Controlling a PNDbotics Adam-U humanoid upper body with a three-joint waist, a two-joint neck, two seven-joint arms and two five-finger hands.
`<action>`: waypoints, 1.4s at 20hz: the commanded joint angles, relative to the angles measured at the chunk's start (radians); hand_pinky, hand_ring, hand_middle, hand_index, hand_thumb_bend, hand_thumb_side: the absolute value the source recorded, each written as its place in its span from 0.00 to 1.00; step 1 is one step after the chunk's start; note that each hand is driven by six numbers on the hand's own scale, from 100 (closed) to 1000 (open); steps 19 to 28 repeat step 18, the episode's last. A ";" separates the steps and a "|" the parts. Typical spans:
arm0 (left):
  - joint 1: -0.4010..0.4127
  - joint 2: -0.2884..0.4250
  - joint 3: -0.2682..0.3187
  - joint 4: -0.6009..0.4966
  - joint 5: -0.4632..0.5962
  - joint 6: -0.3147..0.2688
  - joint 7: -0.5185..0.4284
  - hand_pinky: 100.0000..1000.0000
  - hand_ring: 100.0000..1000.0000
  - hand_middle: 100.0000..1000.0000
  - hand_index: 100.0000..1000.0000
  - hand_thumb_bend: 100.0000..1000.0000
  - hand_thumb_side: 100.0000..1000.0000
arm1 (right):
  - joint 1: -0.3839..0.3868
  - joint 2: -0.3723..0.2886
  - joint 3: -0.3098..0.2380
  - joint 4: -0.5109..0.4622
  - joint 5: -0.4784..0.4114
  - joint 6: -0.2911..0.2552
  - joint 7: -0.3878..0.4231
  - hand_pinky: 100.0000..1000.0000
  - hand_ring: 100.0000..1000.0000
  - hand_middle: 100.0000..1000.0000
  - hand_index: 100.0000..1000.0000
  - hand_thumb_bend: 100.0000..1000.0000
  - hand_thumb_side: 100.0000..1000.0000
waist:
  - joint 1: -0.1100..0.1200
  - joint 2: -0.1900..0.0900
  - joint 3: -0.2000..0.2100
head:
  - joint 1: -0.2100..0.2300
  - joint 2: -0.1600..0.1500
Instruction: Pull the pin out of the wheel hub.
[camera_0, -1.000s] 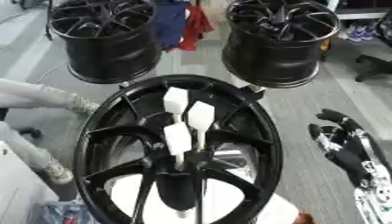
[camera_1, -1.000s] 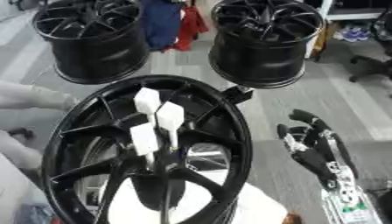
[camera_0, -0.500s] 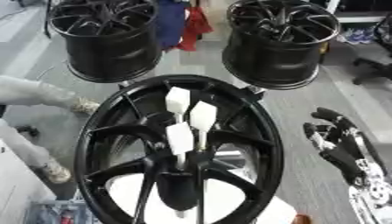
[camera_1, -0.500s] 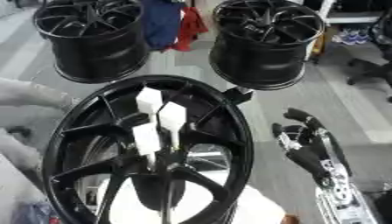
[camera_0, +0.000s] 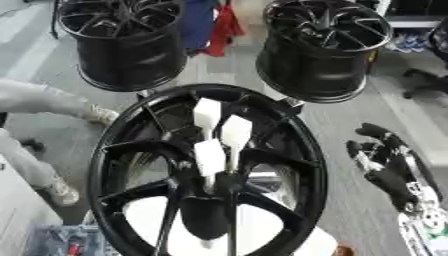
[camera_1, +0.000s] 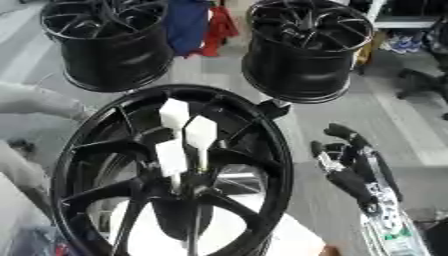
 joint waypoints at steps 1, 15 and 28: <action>0.011 -0.059 -0.036 -0.098 0.053 0.042 0.054 0.54 0.56 0.65 0.78 0.04 0.46 | -0.009 -0.010 -0.002 -0.017 -0.002 -0.002 0.003 0.59 0.61 0.74 0.81 0.29 0.20 | 0.004 -0.006 0.001 | -0.001 -0.002; 0.030 -0.155 -0.199 -0.158 0.189 0.076 0.266 0.54 0.55 0.65 0.79 0.06 0.48 | -0.011 -0.013 -0.001 -0.021 -0.002 -0.002 0.005 0.59 0.60 0.74 0.81 0.29 0.18 | 0.002 -0.002 0.004 | -0.002 0.005; 0.029 -0.158 -0.214 -0.159 0.187 0.073 0.264 0.54 0.55 0.64 0.79 0.06 0.49 | -0.012 -0.013 -0.001 -0.022 -0.002 -0.002 0.006 0.59 0.60 0.74 0.81 0.29 0.18 | 0.002 0.000 0.004 | -0.006 0.006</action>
